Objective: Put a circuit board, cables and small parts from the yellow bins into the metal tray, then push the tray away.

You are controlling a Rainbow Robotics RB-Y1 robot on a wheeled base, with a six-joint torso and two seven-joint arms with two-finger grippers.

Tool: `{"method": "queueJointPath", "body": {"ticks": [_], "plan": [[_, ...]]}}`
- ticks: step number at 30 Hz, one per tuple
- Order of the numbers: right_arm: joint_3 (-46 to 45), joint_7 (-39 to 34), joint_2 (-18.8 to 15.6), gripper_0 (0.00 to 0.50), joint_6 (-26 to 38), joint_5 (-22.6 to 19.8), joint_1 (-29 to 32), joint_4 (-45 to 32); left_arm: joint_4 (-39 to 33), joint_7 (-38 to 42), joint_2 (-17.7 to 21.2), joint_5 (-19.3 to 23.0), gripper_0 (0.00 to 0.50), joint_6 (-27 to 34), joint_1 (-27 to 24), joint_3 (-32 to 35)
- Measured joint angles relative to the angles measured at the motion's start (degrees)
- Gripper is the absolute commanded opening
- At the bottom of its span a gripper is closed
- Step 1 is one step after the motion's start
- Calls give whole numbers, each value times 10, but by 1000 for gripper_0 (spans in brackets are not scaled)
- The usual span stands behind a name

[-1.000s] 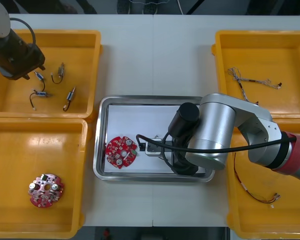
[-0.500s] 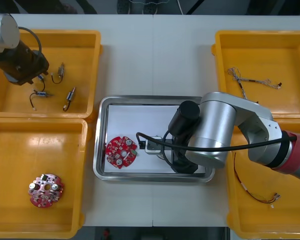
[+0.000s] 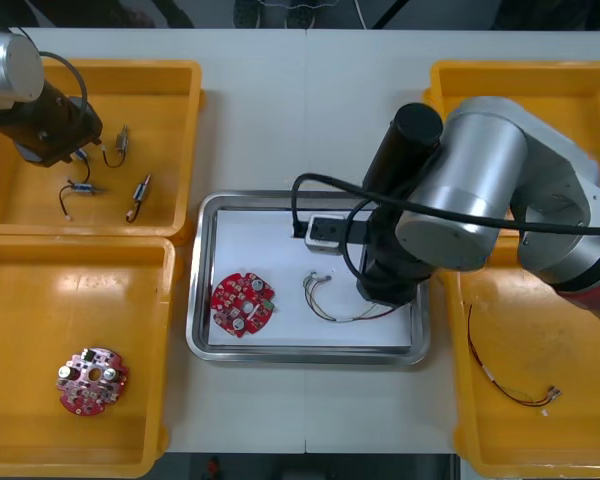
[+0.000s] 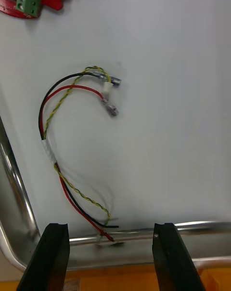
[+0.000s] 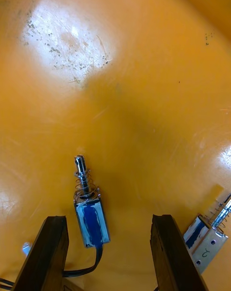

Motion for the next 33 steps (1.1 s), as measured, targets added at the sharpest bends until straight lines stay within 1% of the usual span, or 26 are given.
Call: {"method": "queueJointPath", "body": {"ticks": [10,17,20,21,23,24,27,33], "plan": [[-115,0,4,500,95,-8,0,-21,0,0,-1,0,500,-7,18,0],[-191,-9,5,500,98,-6,-9,-28,0,0,-1,0,500,-10,22,0],[-215,-13,5,500,99,6,-18,-29,0,0,-1,0,500,-11,22,0],[-220,-13,5,500,99,13,-21,-29,0,0,-1,0,477,-12,22,0],[-225,-13,4,500,99,28,-27,-29,0,0,-1,0,46,-13,22,0],[-226,-14,3,500,99,35,-29,-29,0,0,-1,0,3,-14,22,0],[-227,-18,-3,500,99,53,-32,-29,0,0,-1,0,0,-19,22,0],[-260,-19,-18,500,99,54,-32,-4,0,0,-1,1,0,-30,22,-5]]}}
